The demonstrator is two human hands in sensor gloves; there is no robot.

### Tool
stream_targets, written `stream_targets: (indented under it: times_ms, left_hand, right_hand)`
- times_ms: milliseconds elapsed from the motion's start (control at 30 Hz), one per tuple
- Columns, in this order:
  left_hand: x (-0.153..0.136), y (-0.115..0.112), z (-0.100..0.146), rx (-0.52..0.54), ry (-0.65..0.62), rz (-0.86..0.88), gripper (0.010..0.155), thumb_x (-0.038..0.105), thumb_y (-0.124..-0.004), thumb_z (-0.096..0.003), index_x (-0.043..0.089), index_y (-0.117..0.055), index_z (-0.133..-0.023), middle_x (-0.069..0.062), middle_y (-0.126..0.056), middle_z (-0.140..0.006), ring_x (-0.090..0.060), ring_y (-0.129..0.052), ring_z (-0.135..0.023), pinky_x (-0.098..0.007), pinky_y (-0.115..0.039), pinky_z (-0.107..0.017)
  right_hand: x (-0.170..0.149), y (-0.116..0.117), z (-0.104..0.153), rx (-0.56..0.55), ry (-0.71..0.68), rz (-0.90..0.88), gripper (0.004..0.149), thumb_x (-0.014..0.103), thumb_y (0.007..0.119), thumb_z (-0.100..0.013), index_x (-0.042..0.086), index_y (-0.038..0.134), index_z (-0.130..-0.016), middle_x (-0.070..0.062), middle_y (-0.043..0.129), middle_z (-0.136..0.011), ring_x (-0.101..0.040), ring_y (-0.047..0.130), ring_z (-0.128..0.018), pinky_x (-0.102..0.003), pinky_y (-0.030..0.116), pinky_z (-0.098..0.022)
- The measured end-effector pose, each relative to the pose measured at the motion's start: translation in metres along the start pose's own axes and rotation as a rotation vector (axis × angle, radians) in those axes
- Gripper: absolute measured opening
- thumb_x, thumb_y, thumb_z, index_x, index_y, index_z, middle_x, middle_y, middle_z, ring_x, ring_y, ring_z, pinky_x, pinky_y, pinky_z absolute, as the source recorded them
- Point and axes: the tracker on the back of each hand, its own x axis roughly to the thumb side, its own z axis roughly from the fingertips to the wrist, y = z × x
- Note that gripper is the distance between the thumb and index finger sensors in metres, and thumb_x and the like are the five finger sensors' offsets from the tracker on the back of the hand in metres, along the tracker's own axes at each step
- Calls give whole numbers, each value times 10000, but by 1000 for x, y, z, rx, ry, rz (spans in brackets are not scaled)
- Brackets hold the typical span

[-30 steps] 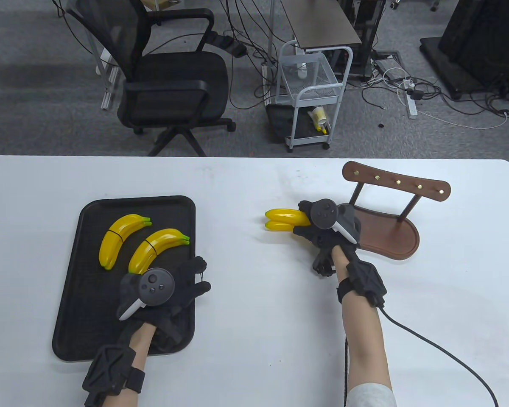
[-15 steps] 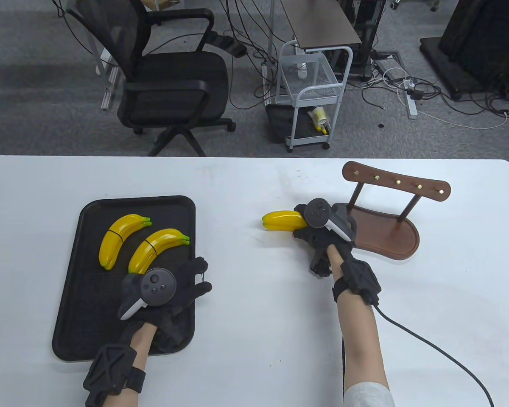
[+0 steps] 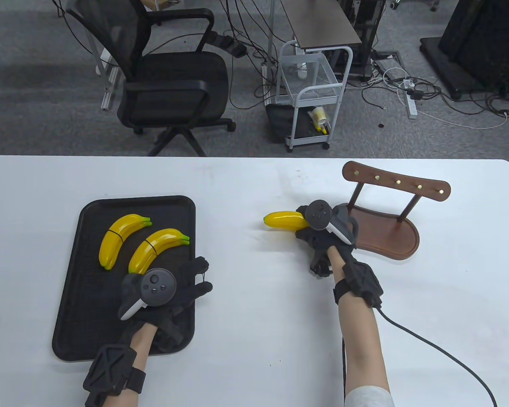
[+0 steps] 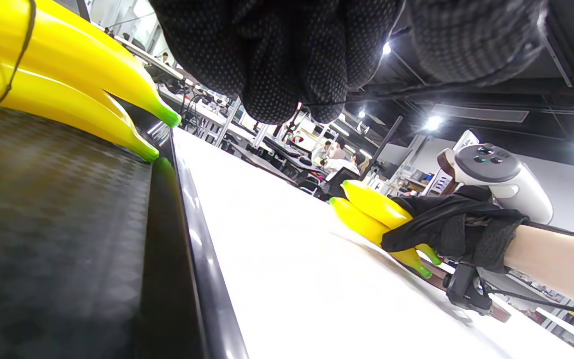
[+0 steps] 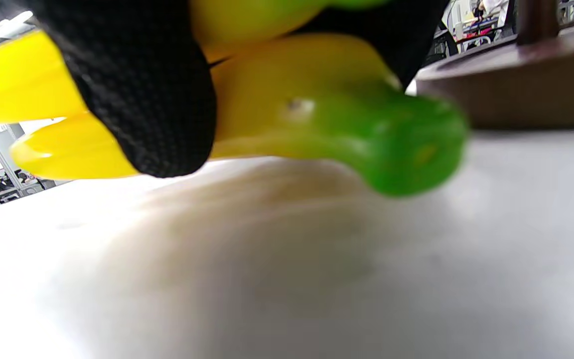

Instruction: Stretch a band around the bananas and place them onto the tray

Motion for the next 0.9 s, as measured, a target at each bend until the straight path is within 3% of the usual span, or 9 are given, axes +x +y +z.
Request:
stream_targets:
  times_ms: [367,900]
  left_hand:
    - [3,-2,-1,0,-14,35,652,573,-704,-494,271,-605,-1064,33,-776,-1087,-230,-831,-1020,-438,-675,-800]
    - [5,-3,-3,-20,-17,125,673,582,-712,-502,241,-609,-1073,9,-787,-1082,-252,-845,-1005,-454,-680,-790]
  right_hand:
    - [6,-37,34,-57,-35,-106,679,351,955,-425,188,647,-1007,-79,775,-1009,-311,884,-829,-437,819,-591]
    - [20,-57,89,-72,-101,-132,677,339,954,-430,168,648,-1010,-102,770,-1010,-329,880,-828,-452,815,-589]
